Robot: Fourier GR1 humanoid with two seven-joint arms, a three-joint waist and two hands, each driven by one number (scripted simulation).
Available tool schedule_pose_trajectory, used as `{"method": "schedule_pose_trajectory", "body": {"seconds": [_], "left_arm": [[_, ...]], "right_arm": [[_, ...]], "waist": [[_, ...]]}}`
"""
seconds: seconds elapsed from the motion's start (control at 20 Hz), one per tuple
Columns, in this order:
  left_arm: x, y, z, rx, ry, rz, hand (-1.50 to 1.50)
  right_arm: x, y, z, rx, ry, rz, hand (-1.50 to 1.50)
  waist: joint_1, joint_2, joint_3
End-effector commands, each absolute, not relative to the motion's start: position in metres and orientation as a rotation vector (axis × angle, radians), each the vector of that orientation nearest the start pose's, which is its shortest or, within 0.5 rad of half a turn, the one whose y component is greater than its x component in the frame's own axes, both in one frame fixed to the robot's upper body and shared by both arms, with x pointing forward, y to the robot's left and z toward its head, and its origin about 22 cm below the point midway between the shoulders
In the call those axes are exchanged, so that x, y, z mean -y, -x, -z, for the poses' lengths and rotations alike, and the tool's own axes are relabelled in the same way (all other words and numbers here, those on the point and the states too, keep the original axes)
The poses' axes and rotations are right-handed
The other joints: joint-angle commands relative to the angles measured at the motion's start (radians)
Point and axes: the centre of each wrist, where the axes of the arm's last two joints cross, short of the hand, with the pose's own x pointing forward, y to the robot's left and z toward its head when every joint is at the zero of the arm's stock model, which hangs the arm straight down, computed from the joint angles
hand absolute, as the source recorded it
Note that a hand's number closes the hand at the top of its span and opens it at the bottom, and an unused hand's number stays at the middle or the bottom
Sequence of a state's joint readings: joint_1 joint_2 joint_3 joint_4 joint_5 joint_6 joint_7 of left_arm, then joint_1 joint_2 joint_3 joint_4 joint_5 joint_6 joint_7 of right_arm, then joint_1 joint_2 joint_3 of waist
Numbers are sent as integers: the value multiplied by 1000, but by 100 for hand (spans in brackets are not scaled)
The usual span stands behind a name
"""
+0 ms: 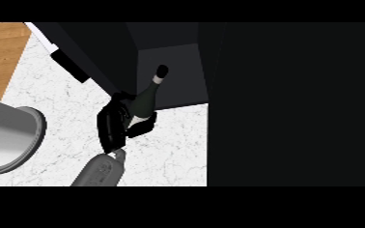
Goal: Pick up the wine, place it into the cabinet and close the cabinet
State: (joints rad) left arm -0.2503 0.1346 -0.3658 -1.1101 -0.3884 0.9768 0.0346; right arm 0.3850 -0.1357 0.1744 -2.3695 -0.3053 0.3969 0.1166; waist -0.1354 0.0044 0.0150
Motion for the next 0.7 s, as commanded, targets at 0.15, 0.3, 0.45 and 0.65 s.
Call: {"method": "schedule_pose_trajectory", "body": {"seconds": [0.15, 0.3, 0.45, 0.65], "left_arm": [[-115, -330, 21, 1611, -789, 243, 150], [-119, -333, 22, 1566, -811, 265, 150], [-122, -340, 20, 1552, -879, 253, 150], [-113, -353, 10, 1559, -916, 279, -150]], "right_arm": [[235, -125, -126, 1868, -557, -343, -150], [236, -128, -126, 1880, -547, -348, -150], [237, -126, -126, 1853, -547, -349, -150], [239, -127, -126, 1866, -544, -326, -150]], "waist": [[-42, 26, -12], [-34, 26, -11], [-40, 28, -11], [-21, 24, -13]]}}
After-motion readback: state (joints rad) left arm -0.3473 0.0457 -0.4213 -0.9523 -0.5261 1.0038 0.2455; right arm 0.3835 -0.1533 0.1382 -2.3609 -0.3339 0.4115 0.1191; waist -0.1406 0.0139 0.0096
